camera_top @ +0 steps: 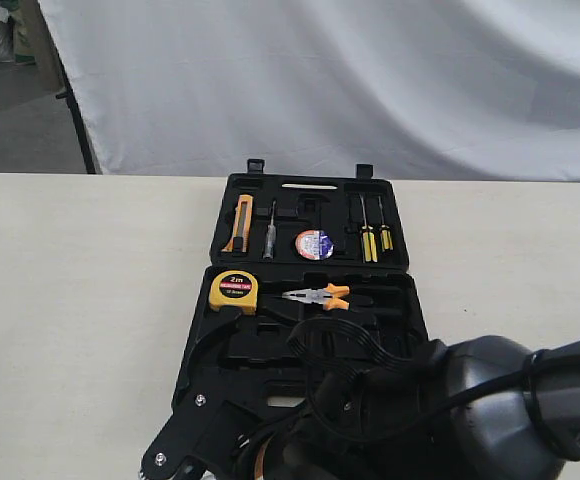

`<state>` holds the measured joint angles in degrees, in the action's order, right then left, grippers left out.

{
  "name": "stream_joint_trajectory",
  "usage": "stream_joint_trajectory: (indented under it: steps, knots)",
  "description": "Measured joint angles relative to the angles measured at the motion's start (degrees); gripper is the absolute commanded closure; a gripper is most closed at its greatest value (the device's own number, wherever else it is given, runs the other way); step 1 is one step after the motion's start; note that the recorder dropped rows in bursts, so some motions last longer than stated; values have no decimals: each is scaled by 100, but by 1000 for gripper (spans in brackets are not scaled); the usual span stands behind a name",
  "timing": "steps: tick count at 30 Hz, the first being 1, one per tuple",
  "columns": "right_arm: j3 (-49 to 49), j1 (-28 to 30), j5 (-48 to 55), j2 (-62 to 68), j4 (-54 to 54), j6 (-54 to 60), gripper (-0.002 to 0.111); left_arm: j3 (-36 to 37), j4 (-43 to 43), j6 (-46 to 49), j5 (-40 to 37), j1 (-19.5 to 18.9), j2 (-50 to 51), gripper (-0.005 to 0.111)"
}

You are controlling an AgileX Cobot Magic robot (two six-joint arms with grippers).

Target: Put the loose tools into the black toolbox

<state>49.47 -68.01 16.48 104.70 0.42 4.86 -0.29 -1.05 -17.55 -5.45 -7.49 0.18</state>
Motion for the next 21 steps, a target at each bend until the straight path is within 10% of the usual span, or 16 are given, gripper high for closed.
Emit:
stream_joint_trajectory:
  steps: [4,12,21]
  knots:
    - [66,0,36,0,0,-214,100,0,0,0,0,0,0,106]
    - [520,0,556,10,-10,-486,41,0,0,0,0,0,0,106]
    - [895,0,1055,115,-10,-314,40,0,0,0,0,0,0,106]
